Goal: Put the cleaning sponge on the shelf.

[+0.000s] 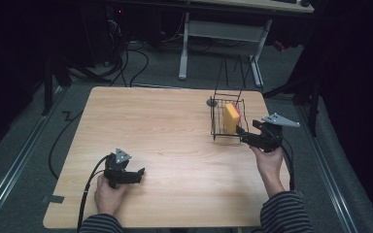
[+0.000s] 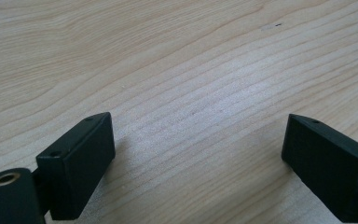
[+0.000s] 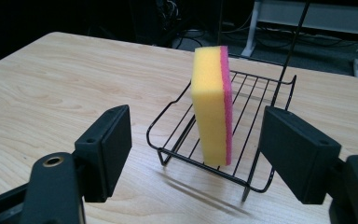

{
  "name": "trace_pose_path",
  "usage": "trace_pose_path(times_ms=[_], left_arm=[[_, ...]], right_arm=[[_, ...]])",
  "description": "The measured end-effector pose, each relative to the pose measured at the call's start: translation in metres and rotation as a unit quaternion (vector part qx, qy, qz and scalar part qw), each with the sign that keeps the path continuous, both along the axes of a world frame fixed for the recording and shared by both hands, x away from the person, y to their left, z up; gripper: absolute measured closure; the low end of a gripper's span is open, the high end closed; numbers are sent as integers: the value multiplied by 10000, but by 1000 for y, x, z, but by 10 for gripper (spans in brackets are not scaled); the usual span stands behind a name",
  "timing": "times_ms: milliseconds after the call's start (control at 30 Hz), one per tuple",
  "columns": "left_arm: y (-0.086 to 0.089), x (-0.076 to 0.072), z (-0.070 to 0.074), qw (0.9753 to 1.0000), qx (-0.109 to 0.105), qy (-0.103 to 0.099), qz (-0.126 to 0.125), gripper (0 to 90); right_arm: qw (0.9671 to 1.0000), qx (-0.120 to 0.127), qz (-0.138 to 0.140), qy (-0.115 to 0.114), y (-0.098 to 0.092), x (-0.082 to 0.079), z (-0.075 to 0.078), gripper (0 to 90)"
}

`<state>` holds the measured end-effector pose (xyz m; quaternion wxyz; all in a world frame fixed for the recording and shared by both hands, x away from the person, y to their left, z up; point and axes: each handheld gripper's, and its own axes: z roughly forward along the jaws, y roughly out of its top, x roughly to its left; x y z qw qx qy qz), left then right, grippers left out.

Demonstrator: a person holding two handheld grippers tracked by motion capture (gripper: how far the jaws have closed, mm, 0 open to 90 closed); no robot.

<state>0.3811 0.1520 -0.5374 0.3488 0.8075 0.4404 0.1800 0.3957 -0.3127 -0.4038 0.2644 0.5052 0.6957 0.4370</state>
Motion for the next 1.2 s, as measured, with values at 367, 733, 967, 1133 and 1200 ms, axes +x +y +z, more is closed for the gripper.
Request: trace_pose_path(times_ms=[367,733,967,1133,1200], left_arm=[[0,0,0,10000,0,0,-4,100],[0,0,0,10000,-2,-3,-8,102],[0,0,0,10000,-1,-2,-9,103],[0,0,0,10000,0,-2,-10,103],[0,0,0,10000,0,-2,-10,103]], right_arm=[[9996,268,-54,-68,-16,-19,4,298],[9989,360,97,-290,-19,-41,10,310],[9981,522,95,-321,-26,-54,5,316],[9975,593,83,-370,-32,-63,4,320],[9974,607,91,-383,-34,-67,4,321]])
